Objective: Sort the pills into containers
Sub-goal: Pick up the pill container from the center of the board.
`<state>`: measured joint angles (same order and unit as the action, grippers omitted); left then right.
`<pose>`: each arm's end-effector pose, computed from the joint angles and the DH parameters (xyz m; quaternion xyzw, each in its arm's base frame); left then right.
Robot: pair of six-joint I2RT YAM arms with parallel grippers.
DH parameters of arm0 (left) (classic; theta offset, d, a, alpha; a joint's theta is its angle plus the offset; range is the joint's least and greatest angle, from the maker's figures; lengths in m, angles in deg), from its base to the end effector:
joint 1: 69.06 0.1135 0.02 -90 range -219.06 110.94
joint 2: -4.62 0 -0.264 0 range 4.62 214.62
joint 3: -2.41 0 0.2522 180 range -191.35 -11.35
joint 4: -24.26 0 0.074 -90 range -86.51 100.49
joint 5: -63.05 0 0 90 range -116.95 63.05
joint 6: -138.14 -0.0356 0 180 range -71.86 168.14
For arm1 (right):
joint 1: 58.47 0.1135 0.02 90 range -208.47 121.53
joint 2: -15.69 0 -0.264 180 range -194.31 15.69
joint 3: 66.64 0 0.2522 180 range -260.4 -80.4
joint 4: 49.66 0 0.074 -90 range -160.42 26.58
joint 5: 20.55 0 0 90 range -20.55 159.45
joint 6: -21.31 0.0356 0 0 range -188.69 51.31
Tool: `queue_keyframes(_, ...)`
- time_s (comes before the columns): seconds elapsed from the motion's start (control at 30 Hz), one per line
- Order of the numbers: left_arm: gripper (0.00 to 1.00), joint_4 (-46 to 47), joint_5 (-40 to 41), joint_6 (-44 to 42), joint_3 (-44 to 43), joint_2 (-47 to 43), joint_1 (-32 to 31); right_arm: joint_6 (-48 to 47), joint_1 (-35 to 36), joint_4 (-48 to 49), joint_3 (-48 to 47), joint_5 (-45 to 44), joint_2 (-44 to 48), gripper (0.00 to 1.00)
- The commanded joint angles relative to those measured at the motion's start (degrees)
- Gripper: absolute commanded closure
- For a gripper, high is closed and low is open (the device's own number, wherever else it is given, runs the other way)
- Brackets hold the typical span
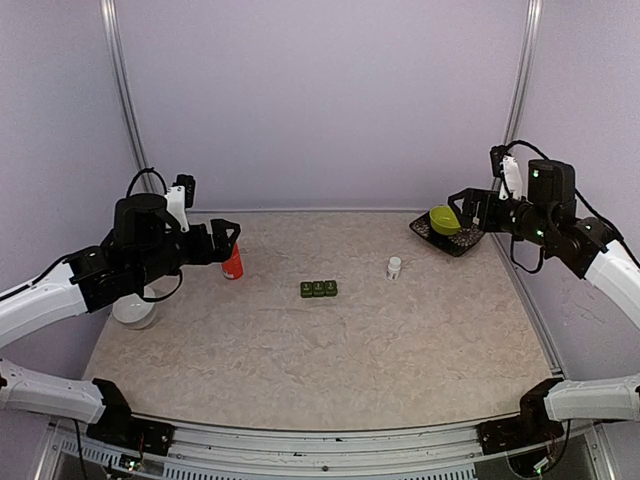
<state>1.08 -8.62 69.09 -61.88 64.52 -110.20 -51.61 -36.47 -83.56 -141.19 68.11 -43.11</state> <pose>0.1889 -0.1502 0.3265 0.0494 0.8065 -0.1855 0.5592 0.2137 0.0854 0.3736 -0.0279 0.8093 0.1873 0.5561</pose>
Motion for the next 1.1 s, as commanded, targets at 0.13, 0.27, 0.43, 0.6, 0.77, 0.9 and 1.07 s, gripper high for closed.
queue_keyframes(0.13, 0.01, 1.96, -2.11, -0.32, 1.00, 2.06, -1.52, -0.88, 0.15, 0.22, 1.21, 0.07, 0.34, 0.00)
queue_keyframes(0.27, 0.01, 1.94, -3.06, -0.71, 0.69, 3.82, -2.20, -0.55, 0.19, -0.15, 1.30, -0.06, -0.56, 0.00)
queue_keyframes(0.43, 0.01, 2.16, -3.64, -0.55, 0.60, 6.53, -3.11, -0.22, 0.15, -0.16, 1.27, 0.75, -1.51, 0.00)
queue_keyframes(0.6, 0.01, 2.70, -4.17, -0.22, 0.65, 9.68, -4.38, -0.21, 0.17, -0.31, 0.96, 1.08, -2.40, 0.00)
queue_keyframes(0.77, 0.01, 3.47, -4.09, -0.21, 0.22, 13.47, -5.73, -0.06, 0.15, -0.43, 0.76, 1.44, -2.73, 0.00)
queue_keyframes(0.9, 0.01, 2.83, -4.00, 1.44, -0.90, 16.92, -6.18, 0.03, 0.22, -0.40, 0.99, 1.50, -2.84, 0.00)
queue_keyframes(1.07, 0.01, 4.66, -5.16, 1.37, -0.87, 20.44, -6.96, 0.25, 0.15, -0.13, 1.59, 2.15, -2.82, 0.00)
